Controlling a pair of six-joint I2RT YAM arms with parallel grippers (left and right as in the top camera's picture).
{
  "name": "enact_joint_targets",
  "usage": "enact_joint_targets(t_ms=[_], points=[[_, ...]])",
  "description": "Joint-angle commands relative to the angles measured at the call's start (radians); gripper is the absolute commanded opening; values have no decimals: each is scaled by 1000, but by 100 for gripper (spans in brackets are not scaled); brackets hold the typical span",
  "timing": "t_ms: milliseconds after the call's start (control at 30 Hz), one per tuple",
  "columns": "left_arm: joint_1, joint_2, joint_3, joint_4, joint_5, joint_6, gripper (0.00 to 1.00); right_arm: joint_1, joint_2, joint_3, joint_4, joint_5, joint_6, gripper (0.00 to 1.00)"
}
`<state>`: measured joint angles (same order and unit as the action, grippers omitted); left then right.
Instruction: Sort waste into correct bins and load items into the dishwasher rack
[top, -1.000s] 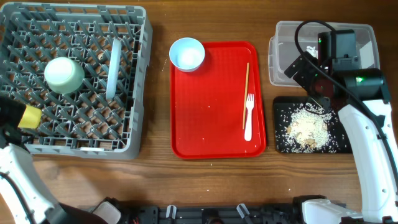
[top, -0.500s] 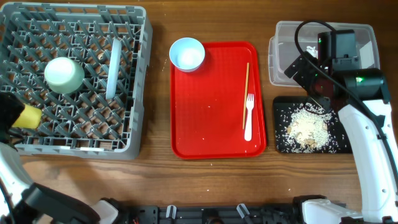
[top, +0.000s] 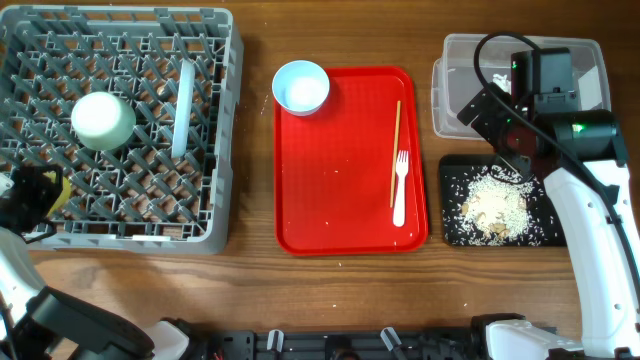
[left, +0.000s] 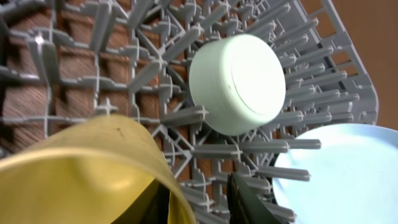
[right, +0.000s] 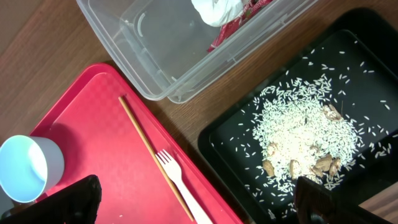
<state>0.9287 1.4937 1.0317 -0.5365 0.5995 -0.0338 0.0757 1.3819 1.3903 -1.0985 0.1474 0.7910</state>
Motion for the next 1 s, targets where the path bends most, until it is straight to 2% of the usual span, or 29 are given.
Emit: enact_joint_targets(t_ms=[0, 67, 133, 200, 300, 367, 500, 733, 867, 967], points=[[-2, -16, 8, -8, 36, 0, 23, -1, 2, 6, -1, 17, -5, 99], [-2, -22, 8, -6, 22, 0, 18, -1, 2, 6, -1, 17, -5, 100], [-2, -22, 8, -8, -65, 0, 11, -1, 2, 6, -1, 17, -5, 100], [-2, -22, 8, -14, -174, -3, 11, -1, 2, 6, -1, 17, -5, 100], [-2, -21, 8, 1, -308, -69, 13, -1, 2, 6, -1, 17, -5, 100], [-2, -20, 8, 16, -357, -89, 22, -1, 2, 6, -1, 17, -5, 100], [-2, -16, 8, 64, -358, -90, 29, -1, 2, 6, -1, 17, -5, 100], [-2, 64, 8, 107, -337, -90, 29, -1, 2, 6, -1, 17, -5, 100], [-2, 97, 8, 137, -270, -90, 22, -1, 2, 6, -1, 17, -5, 100], [-2, 96, 8, 149, -267, -90, 6, -1, 2, 6, -1, 17, -5, 100]])
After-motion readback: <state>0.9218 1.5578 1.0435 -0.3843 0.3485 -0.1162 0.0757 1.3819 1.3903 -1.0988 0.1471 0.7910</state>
